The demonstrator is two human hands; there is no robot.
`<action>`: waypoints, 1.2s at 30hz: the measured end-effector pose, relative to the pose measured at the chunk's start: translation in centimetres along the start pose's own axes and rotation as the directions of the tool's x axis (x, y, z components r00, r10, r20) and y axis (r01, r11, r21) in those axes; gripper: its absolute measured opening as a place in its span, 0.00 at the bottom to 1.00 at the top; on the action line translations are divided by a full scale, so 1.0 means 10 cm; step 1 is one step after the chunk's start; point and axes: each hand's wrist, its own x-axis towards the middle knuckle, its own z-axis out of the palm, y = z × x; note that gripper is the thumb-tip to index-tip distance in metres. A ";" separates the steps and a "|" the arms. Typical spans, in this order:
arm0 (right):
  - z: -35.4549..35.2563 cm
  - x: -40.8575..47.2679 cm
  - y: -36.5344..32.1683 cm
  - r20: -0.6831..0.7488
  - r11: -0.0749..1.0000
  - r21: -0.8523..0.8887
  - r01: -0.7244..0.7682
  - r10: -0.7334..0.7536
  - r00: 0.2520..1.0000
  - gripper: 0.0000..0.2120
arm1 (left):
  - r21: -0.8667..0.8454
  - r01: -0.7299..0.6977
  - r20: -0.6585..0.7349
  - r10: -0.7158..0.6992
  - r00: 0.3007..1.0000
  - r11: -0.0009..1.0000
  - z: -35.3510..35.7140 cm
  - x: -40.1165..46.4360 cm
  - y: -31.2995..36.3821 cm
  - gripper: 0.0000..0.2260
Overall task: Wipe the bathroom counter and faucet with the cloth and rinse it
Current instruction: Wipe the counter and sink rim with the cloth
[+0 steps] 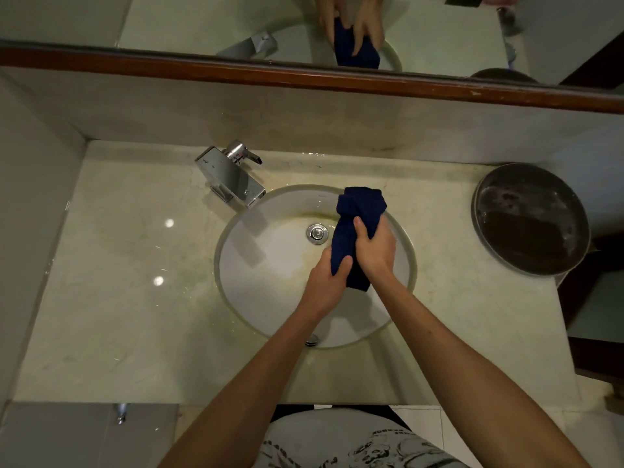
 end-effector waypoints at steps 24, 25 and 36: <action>0.80 1.57 -0.06 0.385 0.182 -0.621 0.763 -0.776 0.499 0.22 | 0.512 0.148 -0.125 -0.097 0.987 0.846 -0.18 -0.27 -1.12 0.15; 0.78 1.57 -0.05 0.429 0.148 -0.613 0.776 -0.762 0.484 0.24 | 0.523 0.143 -0.126 -0.089 0.988 0.840 -0.17 -0.28 -1.12 0.15; 1.10 1.40 -0.16 0.410 0.256 -0.726 0.638 -0.583 0.701 0.26 | 0.583 0.138 -0.149 -0.062 0.987 0.801 -0.19 -0.29 -1.06 0.10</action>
